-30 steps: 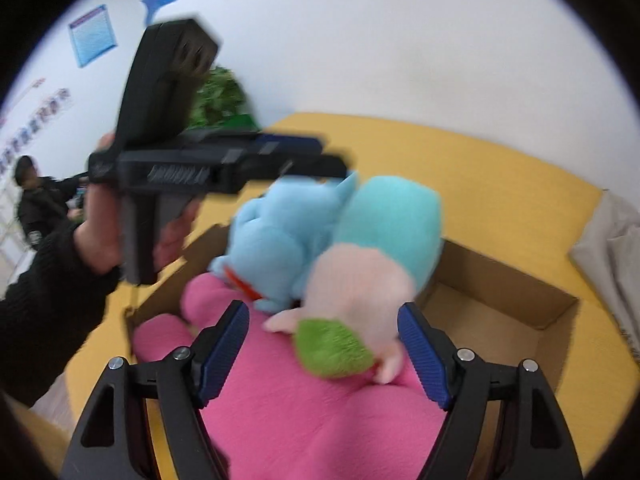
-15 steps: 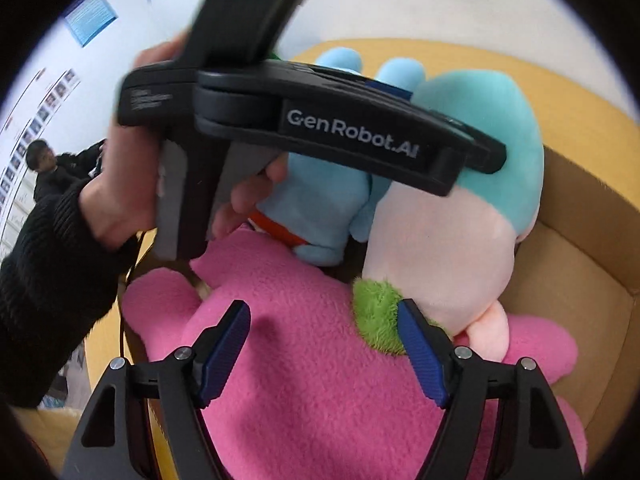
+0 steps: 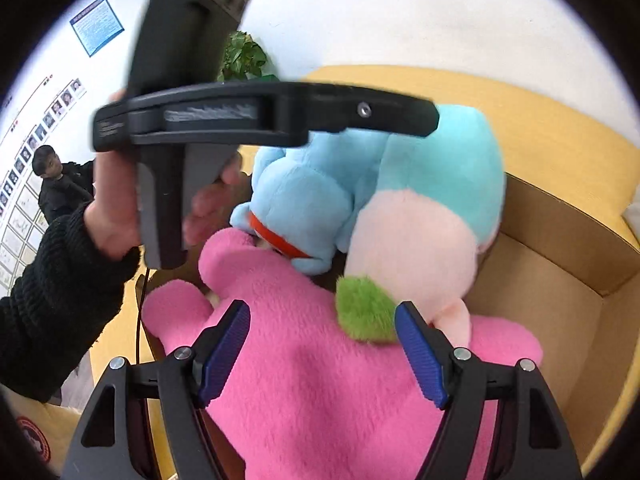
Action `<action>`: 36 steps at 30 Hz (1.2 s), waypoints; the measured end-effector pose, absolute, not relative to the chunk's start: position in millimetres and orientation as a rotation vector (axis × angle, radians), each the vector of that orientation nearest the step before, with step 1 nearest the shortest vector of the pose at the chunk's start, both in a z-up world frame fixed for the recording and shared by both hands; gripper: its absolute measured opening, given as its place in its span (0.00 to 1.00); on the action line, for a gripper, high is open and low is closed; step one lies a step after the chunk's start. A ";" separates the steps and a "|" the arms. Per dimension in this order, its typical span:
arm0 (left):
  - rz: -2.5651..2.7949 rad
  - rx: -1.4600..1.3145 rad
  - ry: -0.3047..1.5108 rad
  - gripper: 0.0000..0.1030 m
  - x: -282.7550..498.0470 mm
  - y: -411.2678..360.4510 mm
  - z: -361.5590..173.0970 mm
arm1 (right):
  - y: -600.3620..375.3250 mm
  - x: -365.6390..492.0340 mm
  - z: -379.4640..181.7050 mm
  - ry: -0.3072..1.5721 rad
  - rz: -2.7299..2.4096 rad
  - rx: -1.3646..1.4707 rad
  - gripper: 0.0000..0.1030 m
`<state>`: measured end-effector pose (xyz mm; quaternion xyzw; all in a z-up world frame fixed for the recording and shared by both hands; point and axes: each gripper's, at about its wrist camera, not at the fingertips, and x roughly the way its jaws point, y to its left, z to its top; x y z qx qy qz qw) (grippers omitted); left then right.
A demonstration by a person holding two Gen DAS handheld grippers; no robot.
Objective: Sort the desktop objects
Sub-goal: 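Lower the pig plush onto the pink bear and open both tools, then move both tools to the white panda plush and close on it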
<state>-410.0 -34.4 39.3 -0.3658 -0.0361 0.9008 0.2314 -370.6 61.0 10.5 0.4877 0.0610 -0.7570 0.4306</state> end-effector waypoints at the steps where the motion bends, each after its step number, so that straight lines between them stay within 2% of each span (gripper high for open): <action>1: 2.479 -1.023 -0.086 0.84 -412.6 -32.2 36.9 | 60.4 -372.9 7.3 0.153 -1.885 1.232 0.73; 7: 2.464 -1.147 0.000 0.85 -445.3 -5.4 -5.3 | 56.8 -386.9 -12.4 0.155 -1.868 1.323 0.75; 8: 2.462 -1.165 0.016 0.89 -449.6 -1.3 -13.2 | 56.2 -389.3 -15.6 0.155 -1.864 1.339 0.75; 10: 2.466 -1.165 0.022 0.91 -449.5 -0.1 -18.6 | 56.2 -391.5 -19.6 0.155 -1.860 1.354 0.75; 14: 2.466 -1.162 0.033 0.91 -444.6 2.6 -20.7 | 72.4 -370.4 2.8 0.117 -1.885 1.222 0.75; 18: 2.455 -1.121 -0.008 0.89 -421.5 -2.8 -1.4 | 100.5 -337.1 37.9 0.057 -1.972 1.063 0.75; 24: 2.425 -0.911 -0.143 0.89 -323.4 -43.9 58.4 | 175.3 -266.7 87.7 0.029 -2.133 0.920 0.76; 28: 2.442 -0.864 -0.180 0.92 -246.3 -62.3 74.5 | 241.4 -224.3 115.5 -0.034 -2.186 0.891 0.76; 32: 2.381 -0.887 -0.227 0.95 -178.1 -51.0 58.0 | 276.4 -173.8 132.5 -0.106 -2.181 0.869 0.77; 36: 2.273 -0.934 -0.308 0.95 -122.3 -20.0 21.3 | 287.3 -129.5 98.2 -0.111 -2.162 0.975 0.77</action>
